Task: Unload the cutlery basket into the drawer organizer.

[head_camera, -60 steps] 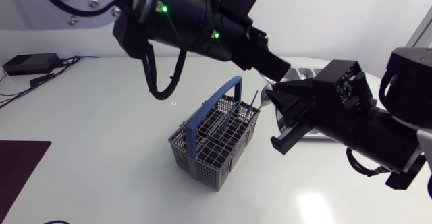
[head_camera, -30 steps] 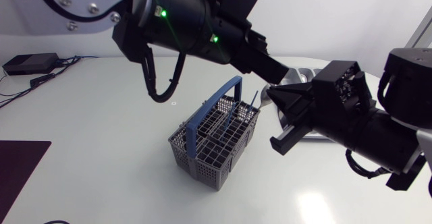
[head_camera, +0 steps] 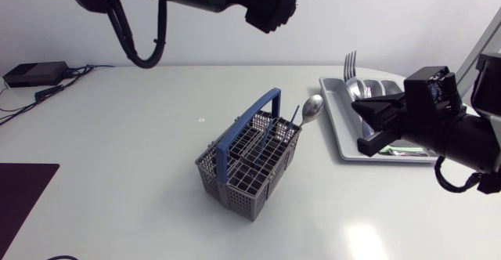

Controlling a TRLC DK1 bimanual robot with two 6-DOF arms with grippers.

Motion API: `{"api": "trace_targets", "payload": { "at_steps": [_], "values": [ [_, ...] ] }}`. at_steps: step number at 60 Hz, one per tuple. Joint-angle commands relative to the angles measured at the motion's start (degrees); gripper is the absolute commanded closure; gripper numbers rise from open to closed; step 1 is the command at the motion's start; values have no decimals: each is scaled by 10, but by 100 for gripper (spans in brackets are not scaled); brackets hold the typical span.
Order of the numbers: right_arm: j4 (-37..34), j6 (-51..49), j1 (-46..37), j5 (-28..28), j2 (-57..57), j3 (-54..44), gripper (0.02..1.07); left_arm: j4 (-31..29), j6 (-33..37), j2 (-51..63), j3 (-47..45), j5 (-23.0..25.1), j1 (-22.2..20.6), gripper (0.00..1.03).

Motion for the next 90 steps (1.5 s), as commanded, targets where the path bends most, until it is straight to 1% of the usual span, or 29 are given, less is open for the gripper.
{"api": "trace_targets", "payload": {
  "at_steps": [1,9,18,23,33,49,72,77,90],
  "values": [
    [9,-10,-57,-27,40,23,100,1,30,-7,-23,-2,3,9],
    [46,-11,-148,-76,131,56,100,8,57,-12,-55,-2,0,9],
    [84,-11,-204,-90,237,104,100,8,69,-17,-74,-2,-7,9],
    [89,-10,-220,-92,274,132,100,8,81,-18,-82,-2,-9,9],
    [91,-10,-254,-95,397,226,100,9,117,-31,-107,-2,-22,9],
    [80,-10,-268,-75,533,336,100,15,150,-48,-142,-1,-35,9],
    [20,-10,-283,-53,660,488,100,22,162,-60,-157,-1,-42,9],
    [19,-9,-282,-44,681,506,100,22,163,-61,-158,0,-44,9],
    [9,5,-282,-39,729,548,100,22,167,-67,-166,-1,-49,9]
  ]
}}
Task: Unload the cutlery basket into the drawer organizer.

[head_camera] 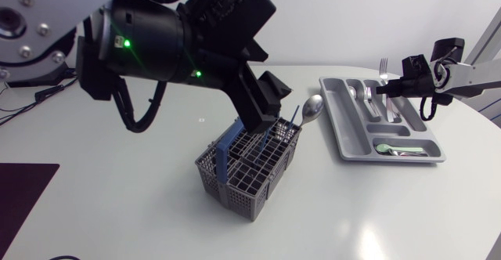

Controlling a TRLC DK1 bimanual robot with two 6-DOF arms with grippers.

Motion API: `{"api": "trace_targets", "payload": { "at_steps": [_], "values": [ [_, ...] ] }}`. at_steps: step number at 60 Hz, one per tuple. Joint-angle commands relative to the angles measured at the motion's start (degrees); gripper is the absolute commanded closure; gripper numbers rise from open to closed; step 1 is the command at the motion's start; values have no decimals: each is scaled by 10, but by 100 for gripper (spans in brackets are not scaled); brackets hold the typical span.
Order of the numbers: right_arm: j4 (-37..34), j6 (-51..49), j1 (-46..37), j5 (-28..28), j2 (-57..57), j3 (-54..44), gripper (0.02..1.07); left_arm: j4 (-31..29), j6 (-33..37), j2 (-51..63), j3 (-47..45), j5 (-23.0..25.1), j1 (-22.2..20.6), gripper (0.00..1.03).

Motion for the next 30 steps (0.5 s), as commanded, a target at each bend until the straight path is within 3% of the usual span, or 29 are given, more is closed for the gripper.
{"api": "trace_targets", "payload": {
  "at_steps": [1,30],
  "values": [
    [-8,7,-4,3,26,24,100,5,12,-12,-13,-1,-4,9],
    [-38,18,-11,18,101,75,99,-2,21,-24,-20,-1,-13,9]
  ]
}}
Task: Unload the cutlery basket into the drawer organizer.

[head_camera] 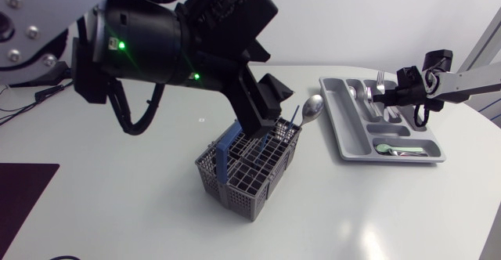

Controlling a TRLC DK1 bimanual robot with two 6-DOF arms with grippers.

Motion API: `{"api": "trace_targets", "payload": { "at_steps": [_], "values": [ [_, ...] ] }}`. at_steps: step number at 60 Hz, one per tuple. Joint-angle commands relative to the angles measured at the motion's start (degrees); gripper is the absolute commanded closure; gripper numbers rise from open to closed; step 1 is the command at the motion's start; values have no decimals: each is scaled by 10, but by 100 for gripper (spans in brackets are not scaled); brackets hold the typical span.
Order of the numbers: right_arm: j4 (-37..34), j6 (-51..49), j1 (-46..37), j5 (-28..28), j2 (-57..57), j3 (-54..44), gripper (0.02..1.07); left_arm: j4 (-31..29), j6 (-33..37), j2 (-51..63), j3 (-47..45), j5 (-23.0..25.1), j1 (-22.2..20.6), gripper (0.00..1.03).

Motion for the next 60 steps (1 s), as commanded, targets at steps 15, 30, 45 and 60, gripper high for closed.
{"api": "trace_targets", "payload": {
  "at_steps": [15,30,45,60],
  "values": [
    [-14,12,2,18,15,4,63,-8,13,-20,-17,-1,-10,9],
    [6,5,5,13,-106,-100,47,-19,68,-38,-30,0,-26,9],
    [17,-16,33,-41,-280,-263,47,-32,149,-23,-48,33,-25,9],
    [15,-37,95,-86,-478,-421,47,-36,153,44,-40,52,13,13]
  ]
}}
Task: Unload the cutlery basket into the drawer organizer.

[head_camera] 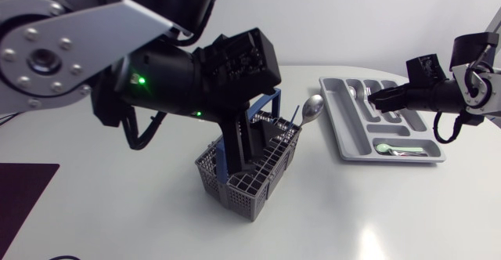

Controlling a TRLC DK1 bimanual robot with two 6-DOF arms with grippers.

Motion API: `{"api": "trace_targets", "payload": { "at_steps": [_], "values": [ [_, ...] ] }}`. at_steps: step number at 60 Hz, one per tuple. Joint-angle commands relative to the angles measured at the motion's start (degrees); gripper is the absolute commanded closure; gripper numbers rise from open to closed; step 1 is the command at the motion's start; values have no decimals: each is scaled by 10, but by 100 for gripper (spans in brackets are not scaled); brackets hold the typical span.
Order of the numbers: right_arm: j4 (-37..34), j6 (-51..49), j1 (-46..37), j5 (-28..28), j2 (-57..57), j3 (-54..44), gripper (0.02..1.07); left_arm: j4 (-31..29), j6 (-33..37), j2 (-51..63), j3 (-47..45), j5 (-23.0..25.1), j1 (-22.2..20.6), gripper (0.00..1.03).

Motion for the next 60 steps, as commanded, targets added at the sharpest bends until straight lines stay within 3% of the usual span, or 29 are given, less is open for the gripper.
{"api": "trace_targets", "payload": {
  "at_steps": [1,27,30,39,44,54,60],
  "values": [
    [-2,-13,26,-10,-63,-48,47,-4,13,27,-3,8,10,15],
    [-54,-13,185,32,-269,-173,47,37,17,108,-4,6,42,22],
    [-60,-13,201,41,-282,-179,47,37,17,119,2,5,46,31],
    [-84,-12,249,65,-316,-187,47,37,16,135,14,2,51,43],
    [-91,-9,275,78,-331,-193,47,37,15,142,19,1,51,45],
    [-96,-4,325,117,-351,-204,47,36,12,153,29,-17,47,82],
    [-96,-4,332,125,-357,-208,46,23,11,156,37,-25,45,88]
  ]
}}
